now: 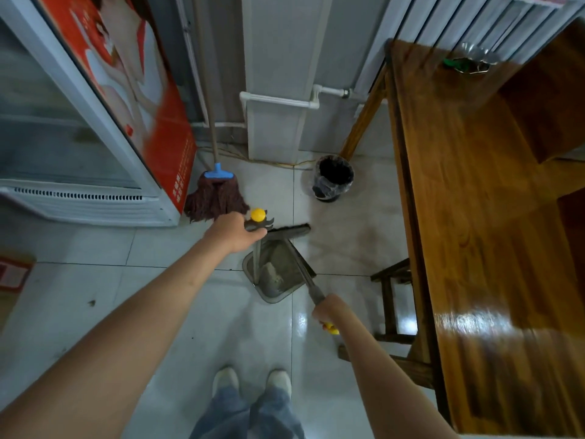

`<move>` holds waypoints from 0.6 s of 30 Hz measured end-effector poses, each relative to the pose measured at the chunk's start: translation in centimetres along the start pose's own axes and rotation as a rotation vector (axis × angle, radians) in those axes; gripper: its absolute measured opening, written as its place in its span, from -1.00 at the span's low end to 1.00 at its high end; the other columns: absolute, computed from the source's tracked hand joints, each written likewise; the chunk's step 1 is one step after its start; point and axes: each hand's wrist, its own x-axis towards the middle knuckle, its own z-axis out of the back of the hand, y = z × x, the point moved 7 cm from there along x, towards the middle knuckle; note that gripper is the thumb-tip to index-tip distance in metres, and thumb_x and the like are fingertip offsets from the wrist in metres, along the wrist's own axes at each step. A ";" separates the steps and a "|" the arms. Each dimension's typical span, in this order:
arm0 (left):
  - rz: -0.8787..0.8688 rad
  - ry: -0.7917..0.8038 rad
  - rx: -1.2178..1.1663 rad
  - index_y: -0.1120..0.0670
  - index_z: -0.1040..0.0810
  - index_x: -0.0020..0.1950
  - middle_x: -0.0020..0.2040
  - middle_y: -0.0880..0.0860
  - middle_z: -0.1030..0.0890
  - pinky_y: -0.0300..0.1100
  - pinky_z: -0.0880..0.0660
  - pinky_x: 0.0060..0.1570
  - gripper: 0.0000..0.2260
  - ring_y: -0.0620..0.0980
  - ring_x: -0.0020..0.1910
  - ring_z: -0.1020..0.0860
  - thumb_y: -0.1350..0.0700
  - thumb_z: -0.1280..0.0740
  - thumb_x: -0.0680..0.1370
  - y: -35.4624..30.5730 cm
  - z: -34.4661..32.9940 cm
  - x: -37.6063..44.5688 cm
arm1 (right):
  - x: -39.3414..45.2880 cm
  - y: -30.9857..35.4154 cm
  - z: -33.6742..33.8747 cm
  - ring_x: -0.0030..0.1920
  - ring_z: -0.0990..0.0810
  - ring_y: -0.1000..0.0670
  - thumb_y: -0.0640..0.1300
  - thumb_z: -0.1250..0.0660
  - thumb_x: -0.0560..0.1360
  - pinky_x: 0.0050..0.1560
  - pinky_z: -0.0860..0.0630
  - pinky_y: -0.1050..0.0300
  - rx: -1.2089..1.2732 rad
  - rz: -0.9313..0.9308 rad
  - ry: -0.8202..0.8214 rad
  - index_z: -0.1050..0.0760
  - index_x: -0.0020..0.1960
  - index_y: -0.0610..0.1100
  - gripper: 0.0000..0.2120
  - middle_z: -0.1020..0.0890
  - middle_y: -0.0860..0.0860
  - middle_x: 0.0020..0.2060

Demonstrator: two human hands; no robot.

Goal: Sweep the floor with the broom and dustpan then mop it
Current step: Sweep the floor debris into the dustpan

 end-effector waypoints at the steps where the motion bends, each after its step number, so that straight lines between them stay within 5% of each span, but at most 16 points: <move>1: 0.012 -0.019 0.001 0.15 -0.57 -0.13 -0.21 0.10 -0.60 -0.08 -0.53 -0.14 -0.55 0.10 -0.13 -0.58 -0.27 -0.35 0.42 0.1 -0.2 -0.4 | 0.1 -0.2 0.0 -0.42 -0.49 0.03 -0.21 -0.26 0.54 -0.36 -0.49 0.18 -0.012 0.008 -0.036 -0.41 0.10 -0.27 -0.82 -0.49 -0.07 -0.34; 6: 0.011 -0.203 0.056 0.09 -0.58 0.00 -0.07 0.11 -0.62 -0.09 -0.45 -0.15 -0.57 0.15 -0.01 -0.57 -0.27 -0.34 0.45 0.2 -0.4 -2.8 | 0.2 -1.3 0.5 -0.38 -0.54 0.02 -0.08 -0.30 0.54 -0.09 -0.63 0.04 0.026 0.062 -0.122 -0.34 -0.03 -0.18 -0.80 -0.50 -0.03 -0.33; 18: 0.071 -0.370 0.057 0.00 -0.59 0.05 -0.06 0.11 -0.65 -0.11 -0.43 -0.19 -0.63 0.19 -0.02 -0.59 -0.26 -0.35 0.45 3.8 -0.4 -9.7 | -2.7 -1.2 2.5 -0.38 -0.51 0.03 -0.10 -0.29 0.53 0.00 -0.63 -0.04 -0.042 0.179 -0.181 -0.35 -0.02 -0.17 -0.83 -0.47 -0.01 -0.33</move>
